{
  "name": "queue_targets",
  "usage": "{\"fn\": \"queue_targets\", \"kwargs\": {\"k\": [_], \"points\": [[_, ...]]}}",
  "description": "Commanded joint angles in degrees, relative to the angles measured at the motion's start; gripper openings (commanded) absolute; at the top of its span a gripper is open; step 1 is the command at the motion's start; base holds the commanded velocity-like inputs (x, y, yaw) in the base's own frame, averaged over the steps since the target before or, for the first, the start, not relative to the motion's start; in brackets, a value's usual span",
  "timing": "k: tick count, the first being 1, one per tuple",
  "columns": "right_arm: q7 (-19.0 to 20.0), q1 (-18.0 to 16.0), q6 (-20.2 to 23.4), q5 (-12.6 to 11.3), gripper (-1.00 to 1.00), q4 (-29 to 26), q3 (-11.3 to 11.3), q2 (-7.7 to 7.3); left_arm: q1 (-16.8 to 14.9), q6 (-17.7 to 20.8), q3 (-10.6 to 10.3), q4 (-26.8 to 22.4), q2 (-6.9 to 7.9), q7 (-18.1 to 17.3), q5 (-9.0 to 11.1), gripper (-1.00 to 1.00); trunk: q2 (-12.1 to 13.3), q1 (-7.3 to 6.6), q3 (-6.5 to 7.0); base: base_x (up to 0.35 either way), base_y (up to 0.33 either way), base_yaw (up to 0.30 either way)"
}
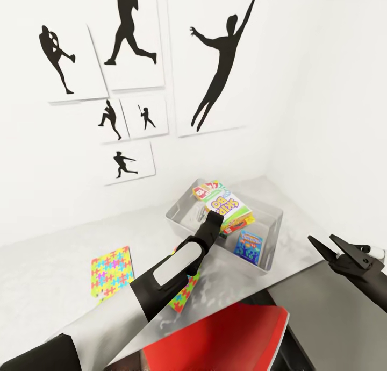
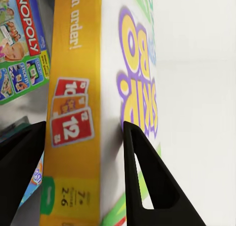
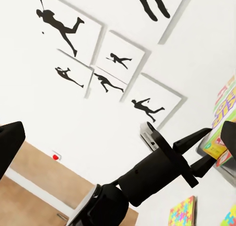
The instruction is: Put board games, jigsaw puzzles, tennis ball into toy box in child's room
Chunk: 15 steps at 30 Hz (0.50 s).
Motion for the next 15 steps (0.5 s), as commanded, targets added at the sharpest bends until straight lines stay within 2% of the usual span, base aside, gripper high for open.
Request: {"fn": "queue_targets", "kwargs": {"k": [1, 15], "points": [[0.18, -0.05, 0.25, 0.04, 1.0, -0.01, -0.07, -0.01, -0.11, -0.44, -0.15, -0.05, 0.0, 0.18, 0.25, -1.0, -0.12, 0.03, -0.2, 0.0, 0.0, 0.0], [0.2, -0.05, 0.25, 0.05, 1.0, 0.16, -0.12, -0.05, -0.14, -0.41, -0.49, -0.24, 0.0, 0.17, 0.21, -1.0, -0.12, 0.03, -1.48, 0.0, 0.0, 0.0]]}}
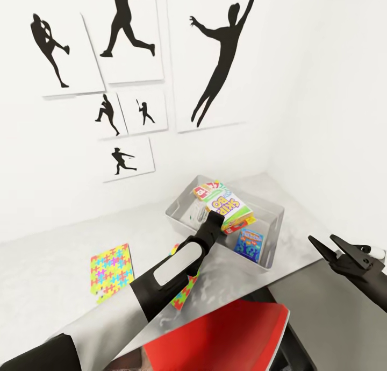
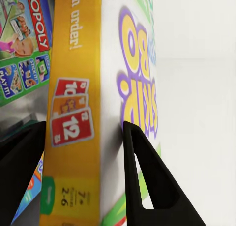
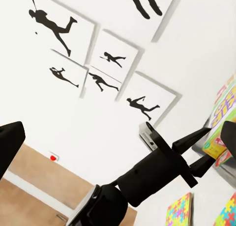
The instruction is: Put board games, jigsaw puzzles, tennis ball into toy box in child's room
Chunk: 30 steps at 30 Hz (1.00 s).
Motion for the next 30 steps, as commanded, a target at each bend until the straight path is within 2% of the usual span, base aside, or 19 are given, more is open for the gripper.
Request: {"fn": "queue_targets", "kwargs": {"k": [1, 8, 9, 13, 14, 15, 18, 25, 30], "points": [[0.16, -0.05, 0.25, 0.04, 1.0, 0.0, -0.04, 0.01, -0.09, -0.4, -0.15, -0.13, 0.0, 0.19, 0.3, -1.0, -0.11, 0.03, -0.18, 0.0, 0.0, 0.0], [1.38, -0.05, 0.25, -0.04, 1.0, 0.0, -0.12, 0.06, -0.08, -0.39, -0.16, -0.4, 0.0, 0.23, 0.38, -1.0, -0.11, 0.03, -0.31, 0.0, 0.0, 0.0], [1.04, 0.29, -0.08, -0.31, 1.0, 0.34, -0.45, 0.4, -0.42, -0.08, 0.17, -0.73, 0.33, 0.5, 0.1, -1.0, -0.11, 0.03, -0.31, 0.0, 0.0, 0.0], [-0.25, 1.58, -0.9, 1.11, 1.0, 1.62, -1.73, 1.44, -1.74, 1.39, 1.46, -2.08, 0.0, 1.65, 0.69, -1.0, -0.11, 0.03, -0.31, 0.0, 0.0, 0.0], [-0.57, 1.9, -1.05, 1.46, 1.0, 1.95, -2.06, 1.31, -2.07, 1.76, 1.79, -2.41, 0.0, 1.95, 0.86, 1.0, -0.11, 0.03, -0.31, 0.0, 0.0, 0.0], [-0.89, 2.22, -1.35, 1.8, 1.0, 2.27, -2.36, 0.98, -2.39, 2.08, 2.11, -2.74, 0.0, 2.27, 1.17, 1.0, -0.11, 0.03, -0.31, 0.0, 0.0, 0.0], [-1.86, 3.19, -1.43, 2.83, 1.0, 3.23, -2.34, 0.29, -3.36, 3.03, 1.13, -1.75, 0.0, 1.31, 2.17, 1.0, -0.11, 0.03, -0.31, 0.0, 0.0, 0.0], [-2.28, 5.45, -1.61, 5.25, 1.0, 4.67, -2.33, 0.13, -5.61, 4.81, -1.12, -1.11, 0.0, -0.8, 2.26, 1.0, -0.11, 0.03, -0.31, 0.0, 0.0, 0.0], [-2.22, 5.84, -1.69, 6.9, 1.0, 4.7, -2.31, 0.12, -7.23, 4.9, -1.17, -1.08, 0.0, -0.85, 2.26, 1.0, -0.11, 0.03, -0.31, 0.0, 0.0, 0.0]]}}
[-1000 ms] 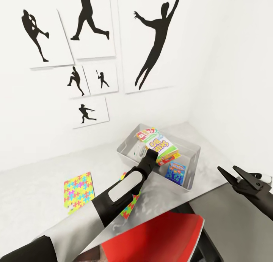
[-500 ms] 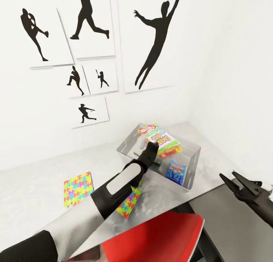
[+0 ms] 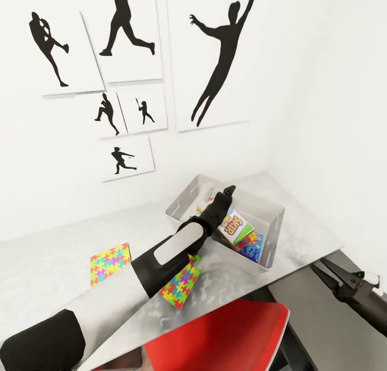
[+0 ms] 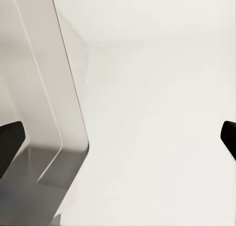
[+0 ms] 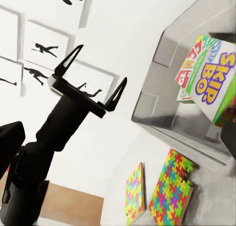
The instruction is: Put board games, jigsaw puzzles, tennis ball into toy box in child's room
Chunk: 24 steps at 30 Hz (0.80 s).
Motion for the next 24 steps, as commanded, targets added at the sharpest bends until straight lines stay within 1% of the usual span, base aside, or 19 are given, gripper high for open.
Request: {"fn": "queue_targets", "kwargs": {"k": [1, 5, 14, 15, 24], "points": [[0.14, -0.04, 0.23, 0.37, 1.0, -0.01, -0.03, -0.01, -0.42, -0.44, -0.11, -0.04, 0.0, 0.16, 0.43, 1.0, -0.11, 0.03, -0.1, 0.0, 0.0, 0.0], [0.05, -0.04, 0.2, 1.68, 1.0, 0.02, 0.0, -0.01, -1.57, -0.35, -0.04, -0.11, 0.0, 0.27, 0.43, 1.0, -0.11, 0.03, -0.1, 0.0, 0.0, 0.0], [0.08, -0.03, 0.11, 4.6, 1.0, 0.04, -0.06, -0.01, -1.57, -0.03, 0.06, -0.37, 0.0, 0.55, 0.45, 1.0, -0.11, 0.03, -0.1, 0.0, 0.0, 0.0], [0.08, -0.03, 0.11, 6.74, 1.0, 0.04, -0.06, -0.01, -1.57, 0.08, 0.06, -0.37, 0.0, 0.55, 0.47, 1.0, -0.11, 0.03, -0.1, 0.0, 0.0, 0.0], [0.09, -0.03, 0.11, 6.73, 1.0, 0.04, -0.06, -0.01, -1.57, 3.5, 0.07, -0.39, 0.0, 0.56, 0.44, 1.0, -0.11, 0.03, -0.1, 0.0, 0.0, 0.0]]}}
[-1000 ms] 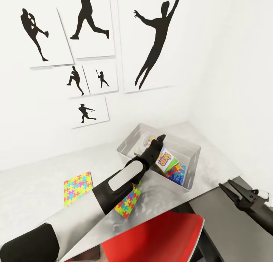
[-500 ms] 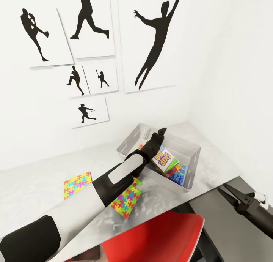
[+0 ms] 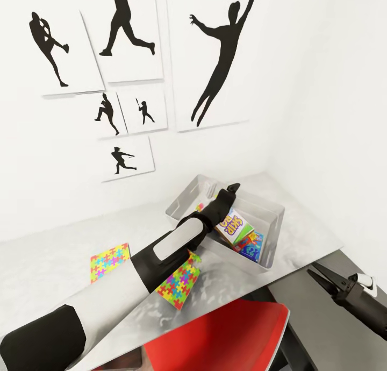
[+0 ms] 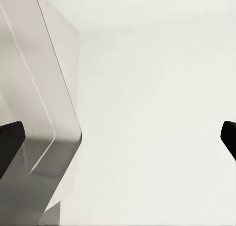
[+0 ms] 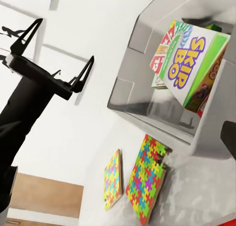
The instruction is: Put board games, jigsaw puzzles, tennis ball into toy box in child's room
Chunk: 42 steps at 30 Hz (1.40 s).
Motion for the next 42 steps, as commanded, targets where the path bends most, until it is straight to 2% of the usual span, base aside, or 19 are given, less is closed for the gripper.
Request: {"fn": "queue_targets", "kwargs": {"k": [1, 21, 29, 36, 42], "points": [[0.18, -0.05, 0.24, 0.06, 1.0, -0.01, -0.05, -0.01, -0.08, -0.22, -0.13, -0.04, 0.0, 0.13, 0.49, 1.0, -0.11, 0.03, -0.1, 0.0, 0.0, 0.0], [0.18, -0.05, 0.16, 0.1, 1.0, -0.01, 0.03, -0.01, -0.08, 1.23, -0.27, -0.23, 0.0, -0.12, 0.49, 1.0, -0.11, 0.03, 0.1, 0.0, 0.0, -0.002], [0.21, -0.05, -0.26, 0.12, 1.0, -0.01, 0.04, -0.01, -0.08, 8.0, 0.19, -0.78, 0.0, -0.13, 0.36, 1.0, -0.11, 0.03, 0.74, 0.0, 0.0, -0.061], [0.26, -0.05, -1.1, 0.13, 1.0, -0.01, 0.04, -0.01, -0.08, 10.18, 1.52, -0.95, 0.0, -0.13, 0.45, 1.0, -0.11, 0.03, 1.34, 0.0, 0.0, -0.075], [0.26, -0.05, -1.23, 0.36, 1.0, -0.01, 0.04, -0.01, 0.06, 11.69, 1.76, -1.39, 0.0, -0.17, 0.42, 1.0, -0.11, 0.03, 1.86, 0.0, 0.0, -0.076]]}}
